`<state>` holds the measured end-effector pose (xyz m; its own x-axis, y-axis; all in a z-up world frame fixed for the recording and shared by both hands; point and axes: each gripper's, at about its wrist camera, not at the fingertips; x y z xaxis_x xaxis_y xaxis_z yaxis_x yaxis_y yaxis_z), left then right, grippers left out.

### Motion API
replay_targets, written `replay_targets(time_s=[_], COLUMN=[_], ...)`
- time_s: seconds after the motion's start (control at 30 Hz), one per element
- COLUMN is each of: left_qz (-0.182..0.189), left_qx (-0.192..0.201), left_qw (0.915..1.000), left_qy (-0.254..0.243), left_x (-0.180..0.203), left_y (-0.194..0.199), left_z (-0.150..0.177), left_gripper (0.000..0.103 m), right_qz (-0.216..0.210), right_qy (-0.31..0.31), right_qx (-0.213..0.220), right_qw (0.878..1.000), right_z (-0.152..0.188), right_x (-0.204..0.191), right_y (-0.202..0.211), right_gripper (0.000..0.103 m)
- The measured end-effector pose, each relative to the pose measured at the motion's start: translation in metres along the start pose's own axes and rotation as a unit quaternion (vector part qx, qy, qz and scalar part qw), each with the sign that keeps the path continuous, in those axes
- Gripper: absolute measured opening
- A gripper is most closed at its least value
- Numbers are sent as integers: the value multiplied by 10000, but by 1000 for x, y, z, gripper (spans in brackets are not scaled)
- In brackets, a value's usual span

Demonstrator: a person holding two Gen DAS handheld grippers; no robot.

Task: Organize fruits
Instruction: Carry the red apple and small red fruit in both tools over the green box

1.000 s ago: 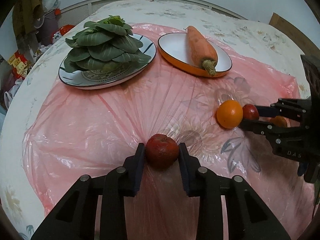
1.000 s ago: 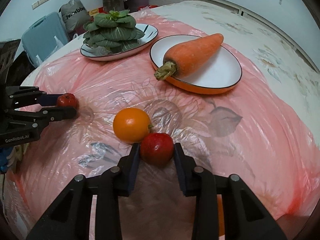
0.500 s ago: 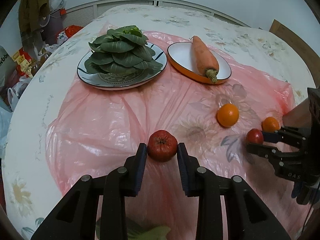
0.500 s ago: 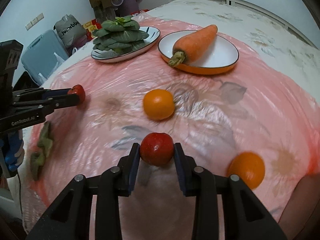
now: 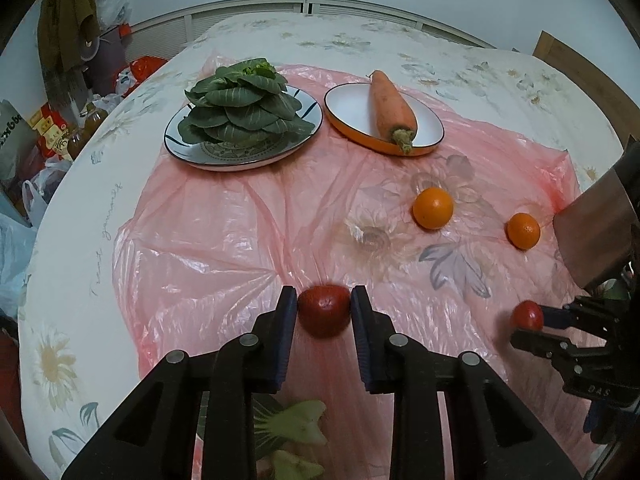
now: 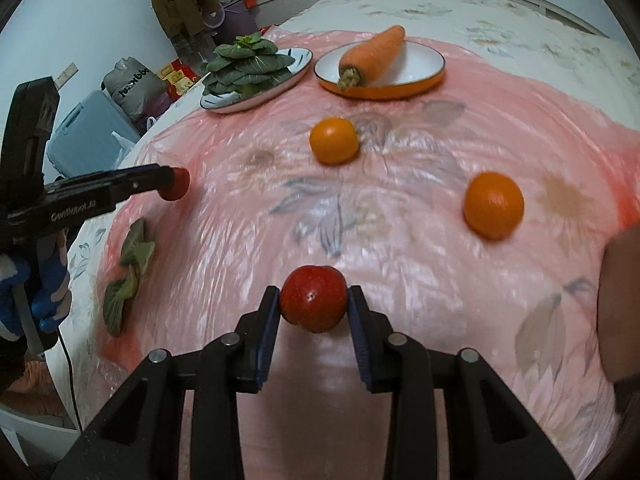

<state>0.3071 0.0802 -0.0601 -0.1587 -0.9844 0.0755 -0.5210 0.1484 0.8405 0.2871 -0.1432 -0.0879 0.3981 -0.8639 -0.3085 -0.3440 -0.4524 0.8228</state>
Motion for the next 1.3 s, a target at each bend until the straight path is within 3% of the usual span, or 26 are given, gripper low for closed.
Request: replay_targets(time_s=[0.67, 1.03, 1.3], left_qz=[233, 564, 1017], left_qx=[-118, -220, -297], left_qw=[9989, 9941, 9841], left_qy=[-388, -905, -1426], left_x=[46, 117, 187], left_y=[28, 59, 79], left_z=[13, 25, 33], left_gripper=[23, 23, 23], right_qz=[-40, 113, 351], right_qy=[-459, -900, -1306], right_qx=[215, 300, 416], right_qw=[9987, 9954, 9899], right_z=[36, 76, 111], right_x=[21, 47, 78], right_y=[47, 98, 145], right_gripper=[45, 45, 45])
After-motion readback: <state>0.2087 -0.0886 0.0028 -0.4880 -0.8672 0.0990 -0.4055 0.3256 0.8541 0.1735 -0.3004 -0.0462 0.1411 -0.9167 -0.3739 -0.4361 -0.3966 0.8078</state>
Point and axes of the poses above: each gripper's, at about its wrist camera, not at the fingertips, and y roughly against the way its jaws point, x to its right, z to its underside, and after that the axes turned 1 degree about -y, right-handed
